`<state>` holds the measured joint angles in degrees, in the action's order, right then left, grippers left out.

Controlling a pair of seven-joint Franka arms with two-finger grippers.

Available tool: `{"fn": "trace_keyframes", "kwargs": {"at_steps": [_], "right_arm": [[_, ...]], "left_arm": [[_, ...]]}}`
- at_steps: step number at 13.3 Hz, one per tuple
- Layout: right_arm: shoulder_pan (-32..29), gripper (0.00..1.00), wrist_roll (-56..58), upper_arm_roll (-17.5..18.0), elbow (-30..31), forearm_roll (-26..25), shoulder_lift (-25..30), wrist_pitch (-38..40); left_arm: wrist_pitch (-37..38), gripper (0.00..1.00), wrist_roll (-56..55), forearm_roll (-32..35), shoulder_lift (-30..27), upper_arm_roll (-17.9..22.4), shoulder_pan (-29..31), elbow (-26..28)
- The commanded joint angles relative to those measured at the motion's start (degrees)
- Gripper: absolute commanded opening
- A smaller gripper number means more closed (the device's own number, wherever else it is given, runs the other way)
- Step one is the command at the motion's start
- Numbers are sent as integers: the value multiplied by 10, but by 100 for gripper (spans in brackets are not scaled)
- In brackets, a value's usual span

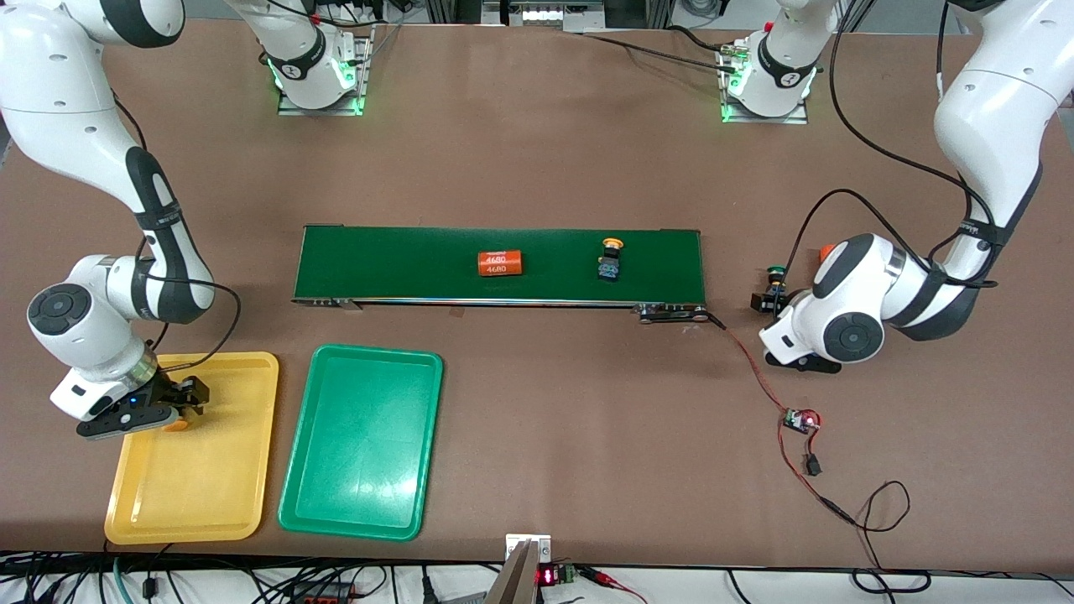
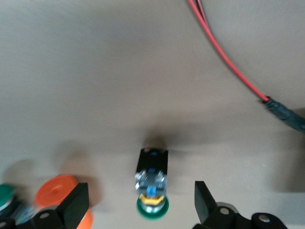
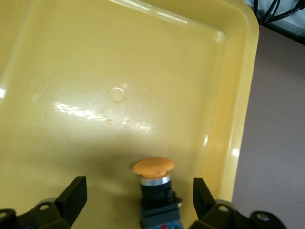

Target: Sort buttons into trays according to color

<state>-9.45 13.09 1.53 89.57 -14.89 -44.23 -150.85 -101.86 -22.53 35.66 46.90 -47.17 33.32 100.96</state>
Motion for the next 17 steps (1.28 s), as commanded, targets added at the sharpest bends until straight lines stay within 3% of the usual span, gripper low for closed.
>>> {"fn": "trace_keyframes", "kwargs": {"at_steps": [1, 4, 7, 10, 14, 17], "right_arm": [[38, 100, -54, 2, 39, 11, 88, 109], [80, 100, -107, 7, 81, 41, 186, 232], [110, 100, -108, 8, 132, 127, 263, 310], [145, 100, -147, 9, 218, 155, 329, 316], [152, 100, -290, 87, 306, 155, 404, 308], [150, 100, -406, 171, 319, 155, 408, 281]], "left_arm": [[-52, 87, 7, 13, -15, -11, 31, 63], [-39, 32, -1, 11, -15, -13, 27, 67], [-31, 9, 3, 11, -18, -15, 26, 36], [49, 8, -2, 8, -18, -62, 26, -25], [75, 11, -20, -8, -16, -150, 20, -61], [69, 12, -136, -50, -12, -157, -48, -62]]}}
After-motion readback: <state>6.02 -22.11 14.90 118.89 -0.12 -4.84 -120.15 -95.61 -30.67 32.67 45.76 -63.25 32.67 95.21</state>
